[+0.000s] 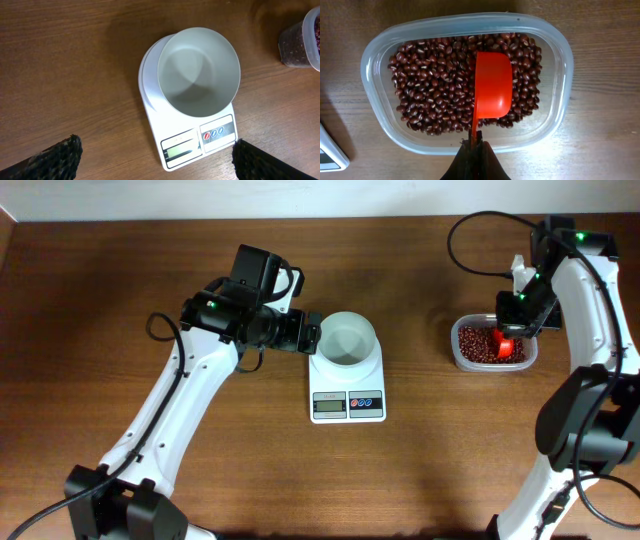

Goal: Scoop item into bowl and weigh 50g on scale
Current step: 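Carry the scoop with the right gripper over the bean tub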

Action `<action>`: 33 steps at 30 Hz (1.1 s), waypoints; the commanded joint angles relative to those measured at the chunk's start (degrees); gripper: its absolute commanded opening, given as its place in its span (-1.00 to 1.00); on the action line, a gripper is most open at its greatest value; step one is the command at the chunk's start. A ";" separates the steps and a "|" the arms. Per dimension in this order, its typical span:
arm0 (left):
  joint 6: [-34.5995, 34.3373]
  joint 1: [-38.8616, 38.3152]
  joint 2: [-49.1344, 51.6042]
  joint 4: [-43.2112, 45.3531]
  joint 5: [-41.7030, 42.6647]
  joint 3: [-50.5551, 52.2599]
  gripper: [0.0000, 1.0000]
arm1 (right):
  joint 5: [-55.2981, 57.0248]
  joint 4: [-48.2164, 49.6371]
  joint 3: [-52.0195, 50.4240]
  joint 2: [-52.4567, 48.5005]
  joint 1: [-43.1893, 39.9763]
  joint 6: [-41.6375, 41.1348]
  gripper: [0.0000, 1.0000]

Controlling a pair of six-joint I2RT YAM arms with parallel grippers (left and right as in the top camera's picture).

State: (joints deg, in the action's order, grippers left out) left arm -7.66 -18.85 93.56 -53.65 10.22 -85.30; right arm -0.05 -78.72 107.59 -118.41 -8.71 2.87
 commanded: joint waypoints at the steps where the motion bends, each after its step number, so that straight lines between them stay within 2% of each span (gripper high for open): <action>1: 1.11 -0.13 0.68 -0.07 -0.66 -1.09 0.98 | 0.33 0.33 0.31 -3.15 -1.46 0.15 -0.92; 6: 1.11 -0.13 1.38 -0.04 -0.66 -1.07 0.98 | 0.57 1.25 0.31 -3.89 -1.60 0.13 -0.92; 8: 1.11 -0.13 1.38 -0.07 -0.66 -1.07 0.98 | 0.59 1.29 0.31 -3.89 -1.60 0.13 -0.69; 11: 1.11 -0.13 1.38 -0.04 -0.66 -1.07 0.98 | 0.57 1.14 0.31 -3.89 -1.60 0.13 -0.46; 12: 1.11 -0.13 1.38 -0.04 -0.66 -1.07 0.98 | 0.59 1.14 0.31 -3.89 -1.60 0.13 -0.21; 13: 1.11 -0.13 1.38 -0.04 -0.66 -1.07 0.98 | 0.59 1.14 0.37 -3.89 -1.60 0.15 -0.15; 15: 1.11 -0.13 1.38 -0.04 -0.66 -1.07 0.98 | 0.52 0.72 1.38 -3.82 -1.60 0.11 0.14; 16: 1.11 -0.13 1.38 -0.02 -0.66 -1.07 0.98 | 0.52 0.04 2.49 -3.78 -1.57 0.11 0.33; 17: 1.11 -0.13 1.38 -0.02 -0.66 -1.07 0.98 | 0.52 -0.63 3.89 -3.78 -1.53 0.11 0.61; 20: 1.09 -0.13 1.38 -0.02 -0.66 -1.07 0.98 | 0.55 -1.07 6.93 -3.78 -1.55 0.11 0.75; 22: 1.11 -0.13 1.38 -0.02 -0.66 -1.07 0.98 | 0.61 -1.49 9.77 -3.78 -1.55 0.13 0.97; 26: 1.11 -0.13 1.38 -0.02 -0.63 -1.07 1.00 | 0.59 -1.16 10.71 -3.78 -1.53 0.13 0.97; 27: 1.09 -0.13 1.38 -0.02 -0.63 -1.07 0.50 | 0.59 -1.18 10.71 -3.78 -1.53 0.13 0.98; 29: 1.09 -0.13 1.38 0.02 -0.63 -1.07 -0.93 | 0.59 -1.18 10.71 -3.78 -1.53 0.13 0.98; 30: 1.09 -0.13 1.38 0.20 -0.63 -1.07 -1.00 | 0.59 -1.18 10.71 -3.78 -1.53 0.13 0.97; 33: 1.09 -0.13 1.38 -0.28 -0.61 -1.05 -1.00 | 0.59 -1.16 10.71 -3.78 -1.53 0.13 0.97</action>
State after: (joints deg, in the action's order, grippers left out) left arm -7.05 -18.85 94.37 -53.58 10.00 -85.30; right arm 0.21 -79.90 117.23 -121.93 -9.78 3.20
